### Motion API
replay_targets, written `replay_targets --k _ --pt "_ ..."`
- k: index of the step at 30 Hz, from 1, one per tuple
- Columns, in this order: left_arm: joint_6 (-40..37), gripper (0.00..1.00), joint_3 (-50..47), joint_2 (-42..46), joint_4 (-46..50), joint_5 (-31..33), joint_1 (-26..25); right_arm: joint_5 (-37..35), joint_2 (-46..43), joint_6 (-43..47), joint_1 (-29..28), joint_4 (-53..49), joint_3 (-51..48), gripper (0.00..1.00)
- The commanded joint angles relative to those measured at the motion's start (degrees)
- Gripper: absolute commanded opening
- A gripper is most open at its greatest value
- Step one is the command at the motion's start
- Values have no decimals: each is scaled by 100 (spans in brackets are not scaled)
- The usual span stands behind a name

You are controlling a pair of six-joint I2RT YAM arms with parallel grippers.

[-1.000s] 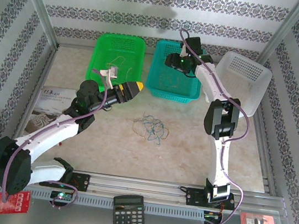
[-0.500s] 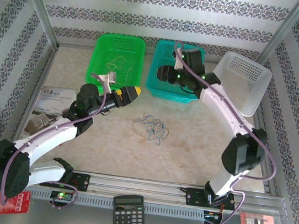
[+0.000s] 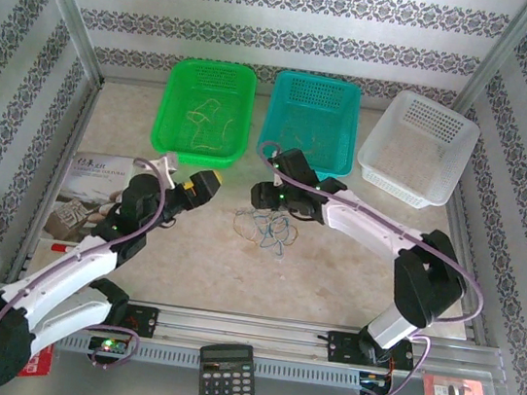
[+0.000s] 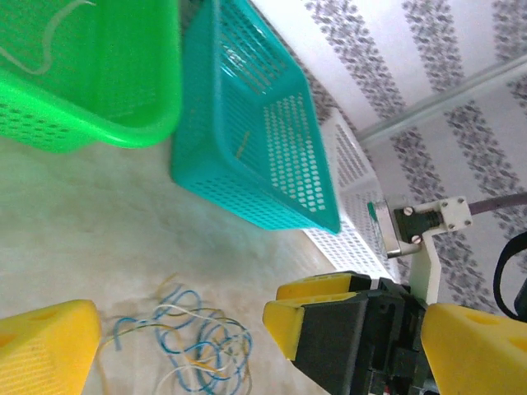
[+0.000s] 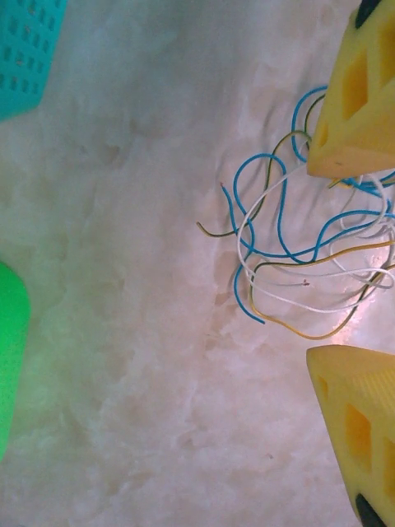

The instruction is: Untangle the cables

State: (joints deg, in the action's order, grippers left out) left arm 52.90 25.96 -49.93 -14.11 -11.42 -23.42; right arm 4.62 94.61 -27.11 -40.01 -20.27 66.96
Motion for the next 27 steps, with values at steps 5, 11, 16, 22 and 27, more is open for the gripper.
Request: replay_targets --k 5,11,16,22,27 --pt "-43 100 -75 602 1156 834 135 -364 901 -145 -136 -20 607 54" --pt "18 100 -186 643 1083 826 161 -531 1370 -141 -189 -141 975 50" --pt "5 100 -164 482 889 735 171 -749 1761 -264 -198 -336 1308 42" --pt "27 100 -118 318 728 676 178 -919 2127 -460 -214 -474 1593 35" --pt "18 100 -95 303 692 684 180 -958 2314 -491 -230 -523 1688 35"
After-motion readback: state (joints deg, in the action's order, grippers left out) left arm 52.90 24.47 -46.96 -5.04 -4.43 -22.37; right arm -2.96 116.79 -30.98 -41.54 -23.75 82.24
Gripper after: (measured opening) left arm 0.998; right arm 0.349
